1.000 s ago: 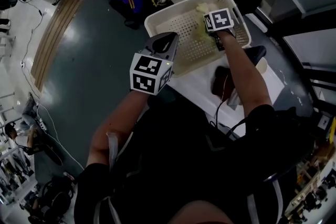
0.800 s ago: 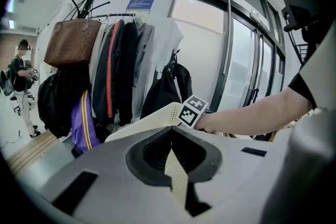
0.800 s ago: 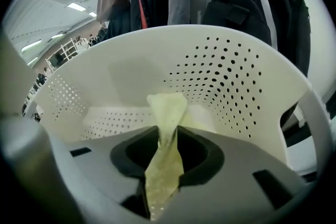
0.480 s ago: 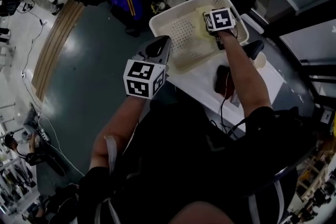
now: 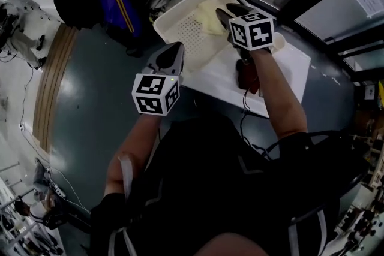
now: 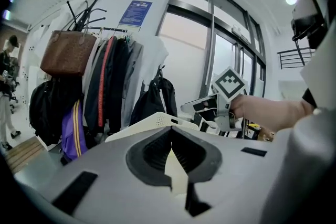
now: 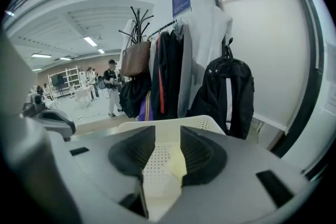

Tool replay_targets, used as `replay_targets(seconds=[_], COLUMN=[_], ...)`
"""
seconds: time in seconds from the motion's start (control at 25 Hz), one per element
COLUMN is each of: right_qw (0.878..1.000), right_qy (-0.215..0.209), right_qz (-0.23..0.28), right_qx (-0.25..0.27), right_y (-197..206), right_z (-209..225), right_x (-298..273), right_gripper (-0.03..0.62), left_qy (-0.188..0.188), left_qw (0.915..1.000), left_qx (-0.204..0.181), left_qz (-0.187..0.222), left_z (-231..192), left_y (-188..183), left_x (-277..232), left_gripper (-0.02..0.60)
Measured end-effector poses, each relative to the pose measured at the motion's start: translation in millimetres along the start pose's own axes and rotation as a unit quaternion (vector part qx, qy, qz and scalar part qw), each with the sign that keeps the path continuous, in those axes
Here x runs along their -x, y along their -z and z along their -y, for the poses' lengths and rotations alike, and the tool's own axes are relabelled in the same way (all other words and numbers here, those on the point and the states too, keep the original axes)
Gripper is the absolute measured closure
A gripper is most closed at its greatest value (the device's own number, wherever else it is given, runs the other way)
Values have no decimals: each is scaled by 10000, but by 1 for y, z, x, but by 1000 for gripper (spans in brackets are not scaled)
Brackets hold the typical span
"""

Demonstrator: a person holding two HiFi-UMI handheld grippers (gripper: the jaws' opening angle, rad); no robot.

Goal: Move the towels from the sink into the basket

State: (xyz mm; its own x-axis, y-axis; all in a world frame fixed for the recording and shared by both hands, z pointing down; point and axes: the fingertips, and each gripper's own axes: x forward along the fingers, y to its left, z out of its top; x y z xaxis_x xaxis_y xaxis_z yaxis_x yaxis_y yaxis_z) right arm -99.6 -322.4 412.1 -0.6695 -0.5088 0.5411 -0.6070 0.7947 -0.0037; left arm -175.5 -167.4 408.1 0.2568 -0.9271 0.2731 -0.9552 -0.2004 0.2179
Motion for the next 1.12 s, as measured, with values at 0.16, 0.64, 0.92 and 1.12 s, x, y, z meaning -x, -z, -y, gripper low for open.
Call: replay_targets(seconds=[0.16, 0.64, 0.92, 1.12], right_qw=[9989, 9873, 9853, 9880], right_qy=[378, 1371, 1263, 969], right_qz=[212, 31, -195, -665], right_qx=[-161, -806, -1136, -1001], right_y=[11, 123, 178, 227], right_z=[5, 29, 53, 71], right_x=[56, 175, 173, 151], right_gripper=[448, 563, 583, 580], left_qy=[436, 1380, 1584, 1458], left_qw=[9990, 9903, 9863, 9865], left_qx=[-67, -179, -360, -423], left_qz=[56, -24, -303, -610], left_z=[24, 99, 135, 156], left_y=[-1, 25, 35, 63], left_x=[1, 6, -18, -42], left_gripper=[574, 574, 574, 574])
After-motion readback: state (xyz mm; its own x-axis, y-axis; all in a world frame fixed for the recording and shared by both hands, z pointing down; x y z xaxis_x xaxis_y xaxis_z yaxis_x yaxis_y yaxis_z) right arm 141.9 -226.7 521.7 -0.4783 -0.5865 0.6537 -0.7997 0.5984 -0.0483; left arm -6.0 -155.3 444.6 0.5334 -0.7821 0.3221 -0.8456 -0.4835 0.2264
